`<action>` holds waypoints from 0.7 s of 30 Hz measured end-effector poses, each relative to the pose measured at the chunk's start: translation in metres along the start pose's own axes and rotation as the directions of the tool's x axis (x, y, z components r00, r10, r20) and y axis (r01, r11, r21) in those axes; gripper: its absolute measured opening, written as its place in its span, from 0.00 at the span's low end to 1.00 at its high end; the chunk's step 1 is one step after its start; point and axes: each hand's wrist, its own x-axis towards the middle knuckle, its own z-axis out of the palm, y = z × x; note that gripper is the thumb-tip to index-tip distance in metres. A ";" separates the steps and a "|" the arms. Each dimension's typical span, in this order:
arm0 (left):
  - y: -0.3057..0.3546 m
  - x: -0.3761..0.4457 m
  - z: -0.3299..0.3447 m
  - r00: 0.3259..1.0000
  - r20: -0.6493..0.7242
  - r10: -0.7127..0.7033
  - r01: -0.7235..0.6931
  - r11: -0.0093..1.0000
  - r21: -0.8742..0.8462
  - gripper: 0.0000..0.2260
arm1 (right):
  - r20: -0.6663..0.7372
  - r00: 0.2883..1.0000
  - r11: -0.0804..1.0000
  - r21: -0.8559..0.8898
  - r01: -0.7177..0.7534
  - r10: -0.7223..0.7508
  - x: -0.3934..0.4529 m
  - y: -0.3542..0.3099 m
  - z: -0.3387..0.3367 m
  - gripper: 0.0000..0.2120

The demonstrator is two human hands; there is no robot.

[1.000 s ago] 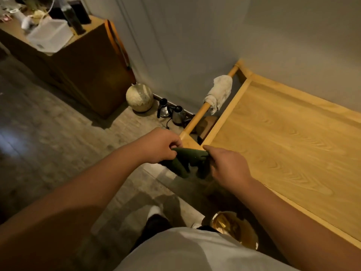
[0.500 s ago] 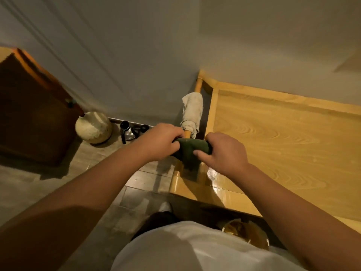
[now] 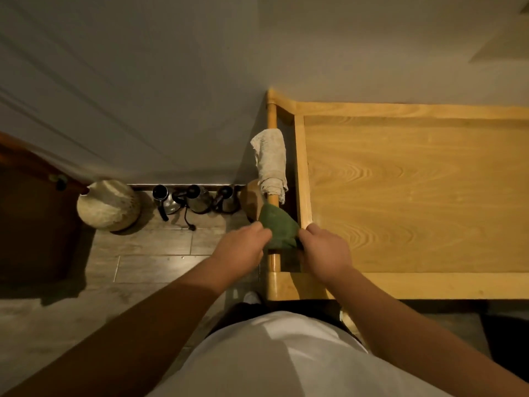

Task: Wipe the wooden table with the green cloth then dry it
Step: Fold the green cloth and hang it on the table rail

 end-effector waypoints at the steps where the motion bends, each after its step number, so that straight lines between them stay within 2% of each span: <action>1: 0.001 -0.002 0.014 0.999 0.053 -0.010 0.012 0.999 -0.036 0.08 | 0.082 0.996 0.999 0.038 -0.033 0.030 -0.006 -0.002 0.016 0.07; 3: 0.001 -0.007 0.033 0.994 0.110 -0.019 0.033 0.991 -0.129 0.09 | 0.170 0.982 0.986 0.130 -0.102 0.079 -0.016 -0.008 0.036 0.07; 7: -0.007 -0.017 0.050 0.993 0.114 -0.012 0.044 0.957 -0.287 0.10 | 0.222 0.963 0.920 0.325 -0.219 0.150 -0.014 -0.015 0.048 0.09; 10: -0.011 -0.016 0.050 0.990 0.137 -0.030 0.075 0.938 -0.338 0.10 | 0.272 0.952 0.847 0.467 -0.255 0.137 -0.005 -0.017 0.044 0.12; 12: -0.010 -0.014 0.049 0.988 0.145 -0.048 0.100 0.921 -0.377 0.10 | 0.351 0.930 0.751 0.583 -0.310 0.112 0.001 -0.020 0.039 0.13; 14: -0.010 -0.013 0.048 0.986 0.154 -0.068 0.127 0.902 -0.413 0.09 | 0.417 0.905 0.674 0.646 -0.358 0.081 0.005 -0.023 0.036 0.10; 16: -0.011 -0.013 0.048 0.982 0.140 -0.127 0.175 0.893 -0.415 0.10 | 0.378 0.920 0.661 0.666 -0.346 0.100 0.007 -0.024 0.040 0.11; 18: -0.011 -0.009 0.047 0.972 0.084 -0.221 0.235 0.867 -0.440 0.14 | 0.312 0.929 0.615 0.697 -0.368 0.202 0.008 -0.025 0.041 0.16; 19: -0.011 -0.007 0.047 0.964 0.071 -0.258 0.260 0.840 -0.477 0.19 | 0.317 0.916 0.533 0.745 -0.401 0.246 0.009 -0.026 0.040 0.18; 21: -0.008 -0.001 0.046 0.956 0.134 -0.263 0.292 0.778 -0.557 0.30 | 0.385 0.892 0.374 0.812 -0.449 0.236 0.013 -0.028 0.038 0.21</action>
